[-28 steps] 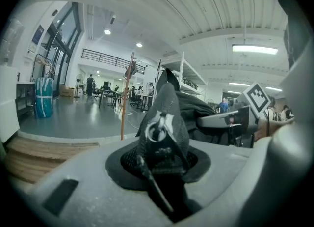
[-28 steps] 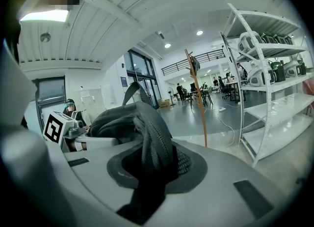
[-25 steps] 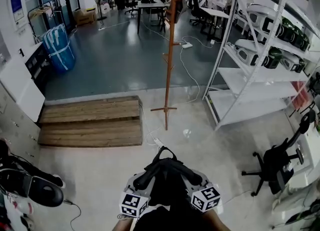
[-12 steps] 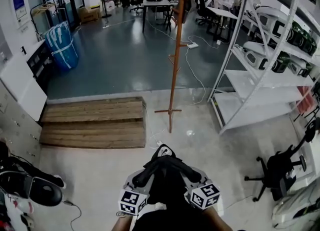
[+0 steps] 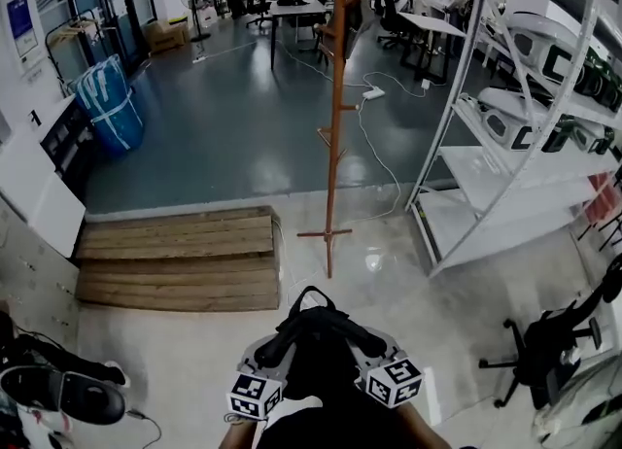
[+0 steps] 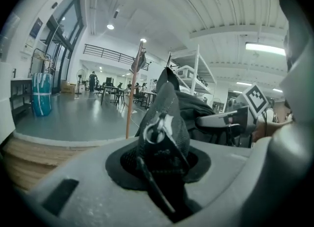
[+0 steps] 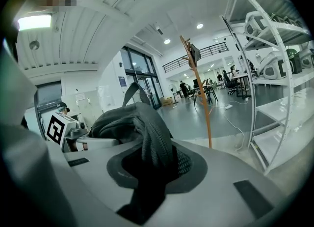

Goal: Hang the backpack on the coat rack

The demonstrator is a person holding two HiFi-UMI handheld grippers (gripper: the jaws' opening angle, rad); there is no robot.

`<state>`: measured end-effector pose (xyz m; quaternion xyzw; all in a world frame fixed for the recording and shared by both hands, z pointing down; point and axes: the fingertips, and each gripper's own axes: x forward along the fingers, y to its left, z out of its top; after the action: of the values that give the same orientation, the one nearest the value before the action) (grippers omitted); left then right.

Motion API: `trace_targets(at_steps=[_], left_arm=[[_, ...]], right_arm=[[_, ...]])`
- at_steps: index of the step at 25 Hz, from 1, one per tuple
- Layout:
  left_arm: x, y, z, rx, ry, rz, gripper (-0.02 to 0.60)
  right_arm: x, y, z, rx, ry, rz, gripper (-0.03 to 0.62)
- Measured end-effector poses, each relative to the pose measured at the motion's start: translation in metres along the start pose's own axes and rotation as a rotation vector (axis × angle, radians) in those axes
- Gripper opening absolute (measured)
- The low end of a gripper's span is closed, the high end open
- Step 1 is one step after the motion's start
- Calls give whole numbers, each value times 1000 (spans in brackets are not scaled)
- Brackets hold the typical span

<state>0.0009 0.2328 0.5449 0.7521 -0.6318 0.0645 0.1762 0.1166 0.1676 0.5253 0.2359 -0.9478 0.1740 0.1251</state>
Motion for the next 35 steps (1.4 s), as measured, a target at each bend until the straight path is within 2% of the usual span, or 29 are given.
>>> trace_targets(at_steps=[5, 12, 21, 30, 35], left_arm=[[57, 16, 26, -15, 15, 8, 123], [128, 33, 61, 15, 0, 22, 123], [183, 51, 81, 29, 9, 23, 123], [240, 87, 89, 42, 31, -73, 123], [267, 123, 106, 37, 41, -115, 123]], right_arm=[[34, -48, 32, 0, 4, 6, 67], [68, -109, 68, 4, -13, 30, 67], [100, -155, 92, 3, -27, 10, 67], [143, -192, 101, 35, -27, -71, 67], [180, -201, 120, 40, -33, -117, 67]])
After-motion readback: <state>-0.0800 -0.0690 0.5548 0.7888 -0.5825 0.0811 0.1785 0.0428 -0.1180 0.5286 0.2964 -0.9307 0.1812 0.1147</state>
